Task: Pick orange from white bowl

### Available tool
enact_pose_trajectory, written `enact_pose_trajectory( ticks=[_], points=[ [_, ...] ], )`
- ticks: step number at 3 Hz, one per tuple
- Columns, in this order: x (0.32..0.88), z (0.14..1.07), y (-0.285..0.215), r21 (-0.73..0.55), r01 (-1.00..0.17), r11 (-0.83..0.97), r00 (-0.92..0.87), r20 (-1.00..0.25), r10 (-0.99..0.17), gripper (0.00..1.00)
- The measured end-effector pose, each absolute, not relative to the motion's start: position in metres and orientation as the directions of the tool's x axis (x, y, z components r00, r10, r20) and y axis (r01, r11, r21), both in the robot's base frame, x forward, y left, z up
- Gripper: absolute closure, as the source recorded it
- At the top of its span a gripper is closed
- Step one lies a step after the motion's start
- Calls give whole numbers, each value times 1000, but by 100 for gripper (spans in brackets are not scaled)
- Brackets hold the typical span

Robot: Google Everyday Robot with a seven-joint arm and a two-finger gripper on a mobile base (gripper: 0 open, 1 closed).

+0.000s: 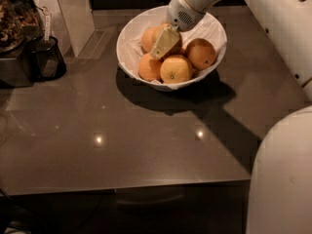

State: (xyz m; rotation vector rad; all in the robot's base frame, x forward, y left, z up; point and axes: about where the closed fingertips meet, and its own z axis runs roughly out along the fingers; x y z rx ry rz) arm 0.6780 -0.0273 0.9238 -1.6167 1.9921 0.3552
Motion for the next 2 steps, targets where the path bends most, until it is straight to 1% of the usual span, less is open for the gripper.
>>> enact_pose_trajectory(
  ticks=[2],
  points=[
    [678, 924, -27, -132, -961, 244, -130, -562, -817, 88]
  ],
)
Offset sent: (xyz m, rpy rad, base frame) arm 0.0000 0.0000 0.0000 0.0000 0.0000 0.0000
